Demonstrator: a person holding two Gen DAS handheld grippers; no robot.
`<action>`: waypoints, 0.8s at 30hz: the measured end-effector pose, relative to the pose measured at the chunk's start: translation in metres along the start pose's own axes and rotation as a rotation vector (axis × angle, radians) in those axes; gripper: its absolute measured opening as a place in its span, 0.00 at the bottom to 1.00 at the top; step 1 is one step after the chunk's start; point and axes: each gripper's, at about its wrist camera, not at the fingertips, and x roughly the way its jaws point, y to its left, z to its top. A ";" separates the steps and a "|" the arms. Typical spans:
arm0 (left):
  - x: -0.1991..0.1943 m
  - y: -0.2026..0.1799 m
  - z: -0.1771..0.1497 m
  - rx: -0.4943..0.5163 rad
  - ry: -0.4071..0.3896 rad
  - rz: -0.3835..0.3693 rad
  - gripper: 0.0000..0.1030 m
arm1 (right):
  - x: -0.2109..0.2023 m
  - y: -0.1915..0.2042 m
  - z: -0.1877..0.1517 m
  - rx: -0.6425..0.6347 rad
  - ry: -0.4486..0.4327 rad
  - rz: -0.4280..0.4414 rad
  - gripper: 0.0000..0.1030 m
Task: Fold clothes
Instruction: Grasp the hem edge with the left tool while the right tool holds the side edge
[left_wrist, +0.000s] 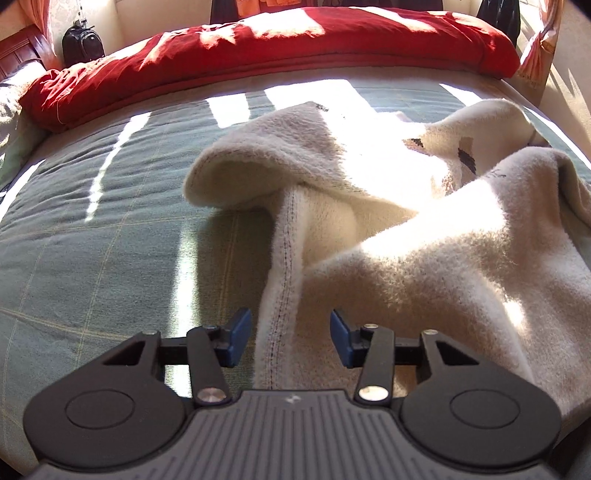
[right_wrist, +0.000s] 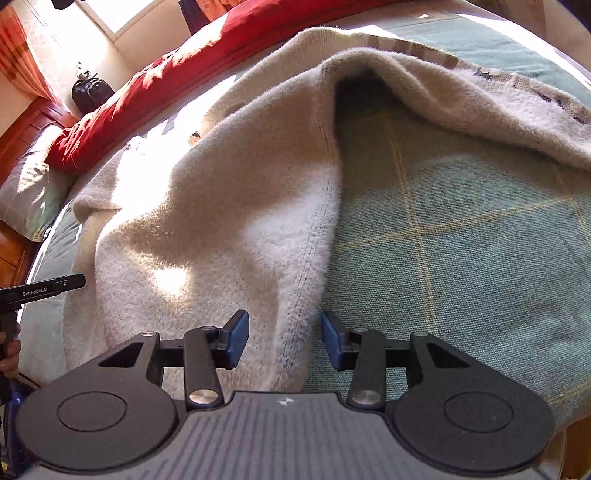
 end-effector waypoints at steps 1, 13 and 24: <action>0.007 0.000 0.000 -0.007 0.027 0.000 0.46 | 0.001 0.000 0.000 0.000 0.003 0.000 0.49; 0.046 0.010 -0.002 -0.030 0.164 -0.027 0.78 | 0.010 0.009 -0.004 -0.012 0.042 0.004 0.51; 0.041 0.030 -0.009 -0.147 0.172 -0.140 0.58 | 0.005 0.012 -0.004 -0.019 0.031 0.005 0.53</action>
